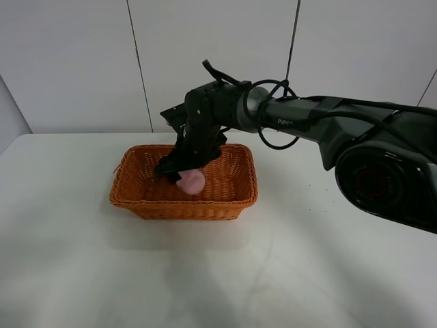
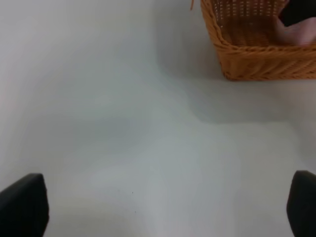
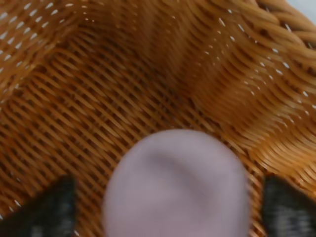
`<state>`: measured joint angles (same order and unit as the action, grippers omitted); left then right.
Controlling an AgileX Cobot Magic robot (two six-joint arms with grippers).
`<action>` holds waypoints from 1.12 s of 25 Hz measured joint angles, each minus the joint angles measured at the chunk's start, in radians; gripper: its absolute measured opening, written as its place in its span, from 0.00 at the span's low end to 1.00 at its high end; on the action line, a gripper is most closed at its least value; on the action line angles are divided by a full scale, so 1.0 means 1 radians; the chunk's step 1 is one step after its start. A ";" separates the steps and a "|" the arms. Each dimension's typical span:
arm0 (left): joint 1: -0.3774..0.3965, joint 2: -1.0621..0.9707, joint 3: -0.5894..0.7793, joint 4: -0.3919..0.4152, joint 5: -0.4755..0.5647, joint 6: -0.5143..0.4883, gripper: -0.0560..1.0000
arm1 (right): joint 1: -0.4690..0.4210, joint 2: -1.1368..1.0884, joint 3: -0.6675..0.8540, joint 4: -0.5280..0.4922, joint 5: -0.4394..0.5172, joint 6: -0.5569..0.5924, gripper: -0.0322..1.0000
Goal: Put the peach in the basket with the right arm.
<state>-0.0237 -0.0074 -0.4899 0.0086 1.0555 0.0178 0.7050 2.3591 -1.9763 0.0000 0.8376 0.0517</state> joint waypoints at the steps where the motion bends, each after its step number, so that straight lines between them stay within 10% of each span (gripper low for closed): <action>1: 0.000 0.000 0.000 0.000 0.000 0.000 0.99 | 0.000 -0.001 0.000 0.000 0.004 0.000 0.67; 13: 0.000 0.000 0.000 0.000 0.000 0.000 0.99 | -0.035 -0.031 -0.377 0.000 0.341 -0.003 0.70; 28: 0.000 0.000 0.000 0.000 0.000 0.000 0.99 | -0.214 -0.034 -0.430 -0.006 0.373 -0.003 0.71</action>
<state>-0.0237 -0.0074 -0.4899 0.0086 1.0555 0.0178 0.4914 2.3250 -2.4060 -0.0060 1.2101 0.0484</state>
